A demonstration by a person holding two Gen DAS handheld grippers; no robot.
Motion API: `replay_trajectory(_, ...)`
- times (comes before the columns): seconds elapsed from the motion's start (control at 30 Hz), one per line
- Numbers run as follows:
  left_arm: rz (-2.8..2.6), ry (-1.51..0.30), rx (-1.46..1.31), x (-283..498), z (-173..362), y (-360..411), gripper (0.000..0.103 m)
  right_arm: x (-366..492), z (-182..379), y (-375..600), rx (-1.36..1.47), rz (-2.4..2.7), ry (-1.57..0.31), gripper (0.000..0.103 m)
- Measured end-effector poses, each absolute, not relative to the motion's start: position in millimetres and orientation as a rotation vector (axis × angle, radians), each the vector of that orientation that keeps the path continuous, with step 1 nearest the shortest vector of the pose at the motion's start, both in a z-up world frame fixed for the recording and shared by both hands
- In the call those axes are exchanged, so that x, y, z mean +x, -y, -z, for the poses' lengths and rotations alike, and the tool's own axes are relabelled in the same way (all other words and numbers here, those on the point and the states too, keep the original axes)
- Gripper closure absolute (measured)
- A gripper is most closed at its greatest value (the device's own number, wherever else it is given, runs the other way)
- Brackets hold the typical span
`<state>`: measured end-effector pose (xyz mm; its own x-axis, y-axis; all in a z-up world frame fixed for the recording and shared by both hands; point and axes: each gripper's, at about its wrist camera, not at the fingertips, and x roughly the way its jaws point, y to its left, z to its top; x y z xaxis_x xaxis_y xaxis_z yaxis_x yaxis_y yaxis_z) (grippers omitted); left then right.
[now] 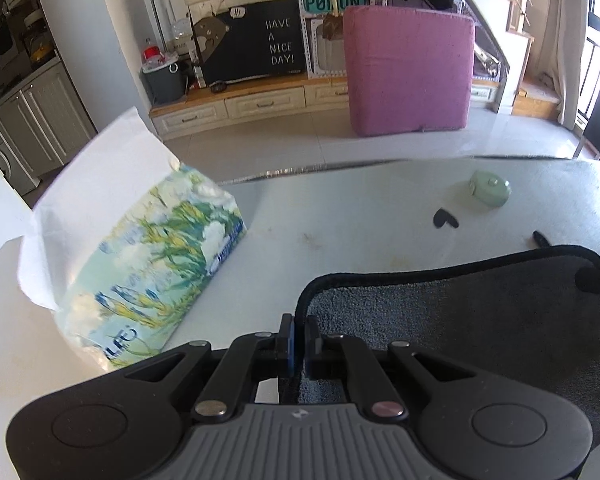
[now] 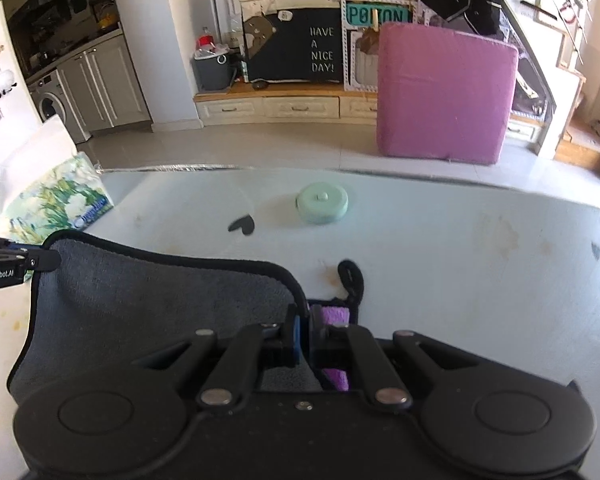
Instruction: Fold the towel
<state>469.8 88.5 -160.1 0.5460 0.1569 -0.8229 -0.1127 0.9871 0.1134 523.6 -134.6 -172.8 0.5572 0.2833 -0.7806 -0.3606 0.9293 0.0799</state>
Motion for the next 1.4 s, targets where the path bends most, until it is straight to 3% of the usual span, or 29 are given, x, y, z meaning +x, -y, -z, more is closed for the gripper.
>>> replay_trajectory(0.23, -0.178, -0.996, 0.029, 475, 177, -95, 0.094, 529, 189, 133, -0.077, -0.358, -0.927, 0.096)
replay_trajectory(0.33, -0.169, -1.0, 0.01, 475, 181, -99, 0.088, 530, 190, 135, -0.059, -0.349, -0.922, 0.084)
replay_trajectory(0.4, -0.166, -1.003, 0.003, 474, 181, -101, 0.063, 531, 189, 136, -0.065, -0.347, -0.917, 0.079)
replay_trajectory(0.43, -0.171, -0.999, 0.001, 473, 181, -102, 0.058, 530, 189, 136, -0.068, -0.344, -0.912, 0.074)
replay_trajectory(0.5, -0.18, -0.994, -0.008, 471, 180, -104, 0.038, 530, 187, 137, -0.068, -0.346, -0.908, 0.065)
replay_trajectory(0.6, -0.183, -0.988, -0.046, 465, 175, -110, 0.019, 528, 183, 137, -0.066, -0.345, -0.905, 0.049)
replay_trajectory(0.73, -0.202, -0.973, -0.085, 456, 163, -114, 0.012, 524, 176, 136, -0.071, -0.334, -0.897, 0.025)
replay_trajectory(0.93, -0.201, -0.956, -0.076, 443, 146, -109, 0.006, 510, 160, 137, -0.076, -0.331, -0.875, 0.001)
replay_trajectory(1.4, -0.191, -0.936, -0.035, 406, 121, -86, 0.004, 474, 125, 139, -0.069, -0.344, -0.84, 0.0)
